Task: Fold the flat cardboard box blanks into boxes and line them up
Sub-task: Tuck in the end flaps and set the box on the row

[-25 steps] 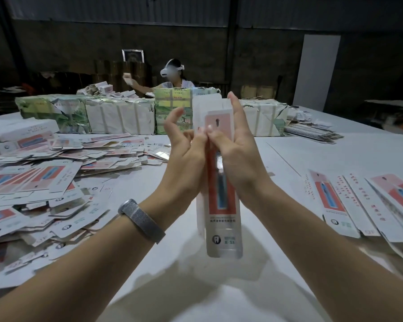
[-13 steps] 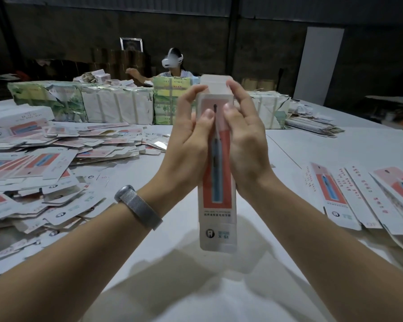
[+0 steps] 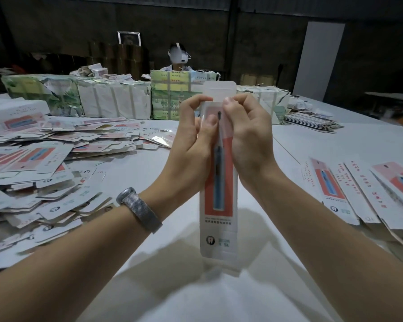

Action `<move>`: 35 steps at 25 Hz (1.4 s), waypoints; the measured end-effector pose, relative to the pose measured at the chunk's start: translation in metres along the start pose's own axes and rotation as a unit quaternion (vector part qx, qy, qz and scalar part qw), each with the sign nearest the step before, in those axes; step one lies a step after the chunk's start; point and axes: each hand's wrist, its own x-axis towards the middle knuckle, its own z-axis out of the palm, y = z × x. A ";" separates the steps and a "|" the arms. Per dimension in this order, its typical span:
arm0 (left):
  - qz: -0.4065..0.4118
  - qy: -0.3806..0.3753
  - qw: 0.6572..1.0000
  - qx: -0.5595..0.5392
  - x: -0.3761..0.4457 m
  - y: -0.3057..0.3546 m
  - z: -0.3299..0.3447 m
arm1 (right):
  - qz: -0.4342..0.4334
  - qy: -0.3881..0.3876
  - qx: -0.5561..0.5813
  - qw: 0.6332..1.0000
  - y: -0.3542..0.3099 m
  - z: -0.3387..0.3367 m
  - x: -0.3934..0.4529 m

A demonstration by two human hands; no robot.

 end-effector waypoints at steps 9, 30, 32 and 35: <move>-0.004 -0.004 1.000 0.028 -0.002 -0.001 -0.003 | 0.010 -0.020 0.073 0.997 0.003 -0.007 0.001; 0.054 -0.057 0.989 0.122 0.005 -0.005 -0.014 | 0.046 -0.053 0.060 0.996 -0.003 -0.015 0.014; 0.062 -0.081 0.986 0.129 0.010 -0.004 -0.021 | 0.040 -0.064 0.058 0.995 -0.005 -0.019 0.016; 0.062 -0.097 0.983 0.145 0.015 -0.003 -0.028 | 0.035 -0.094 0.017 0.995 -0.007 -0.024 0.019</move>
